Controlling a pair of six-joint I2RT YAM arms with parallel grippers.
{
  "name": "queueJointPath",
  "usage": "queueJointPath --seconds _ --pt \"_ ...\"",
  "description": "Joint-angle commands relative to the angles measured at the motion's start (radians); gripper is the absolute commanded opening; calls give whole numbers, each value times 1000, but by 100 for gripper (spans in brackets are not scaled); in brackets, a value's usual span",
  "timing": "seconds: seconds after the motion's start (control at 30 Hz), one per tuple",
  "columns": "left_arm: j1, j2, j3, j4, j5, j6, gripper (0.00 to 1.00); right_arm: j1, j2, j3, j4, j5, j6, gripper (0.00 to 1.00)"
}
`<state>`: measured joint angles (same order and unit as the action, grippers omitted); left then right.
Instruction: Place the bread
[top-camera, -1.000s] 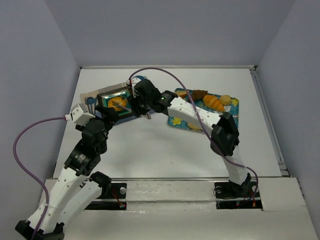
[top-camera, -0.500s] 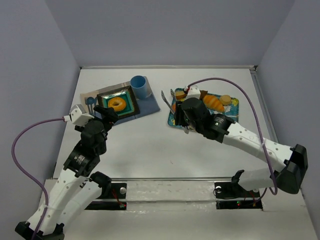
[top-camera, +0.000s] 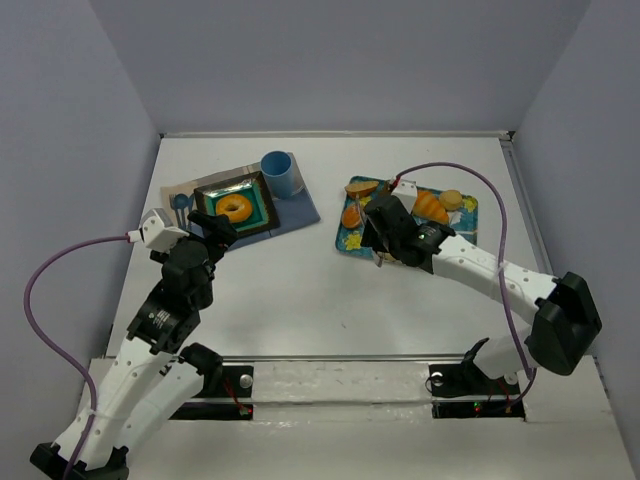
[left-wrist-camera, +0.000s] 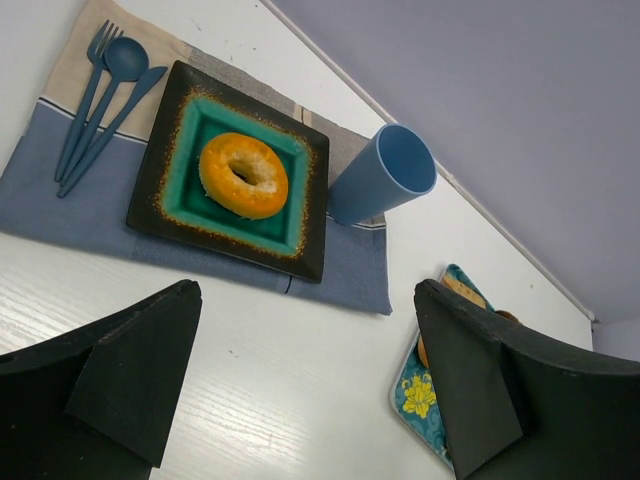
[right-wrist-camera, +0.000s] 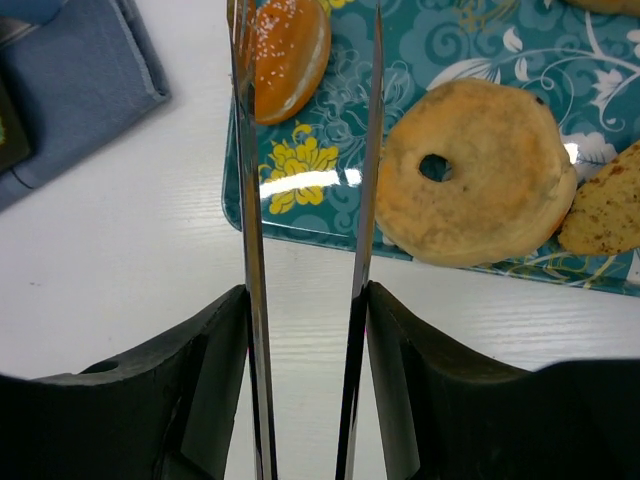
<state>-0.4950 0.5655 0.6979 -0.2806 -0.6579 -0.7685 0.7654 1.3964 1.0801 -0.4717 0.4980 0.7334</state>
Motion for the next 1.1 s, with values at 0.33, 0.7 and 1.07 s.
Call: queueJointPath --seconds 0.33,0.7,1.07 --pt "7 10 -6 57 -12 -5 99 -29 101 63 125 -113 67 57" --pt "7 11 -8 55 -14 -5 99 -47 128 60 130 -128 50 59" --pt "7 7 -8 52 -20 -6 99 -67 102 30 99 -121 37 33"
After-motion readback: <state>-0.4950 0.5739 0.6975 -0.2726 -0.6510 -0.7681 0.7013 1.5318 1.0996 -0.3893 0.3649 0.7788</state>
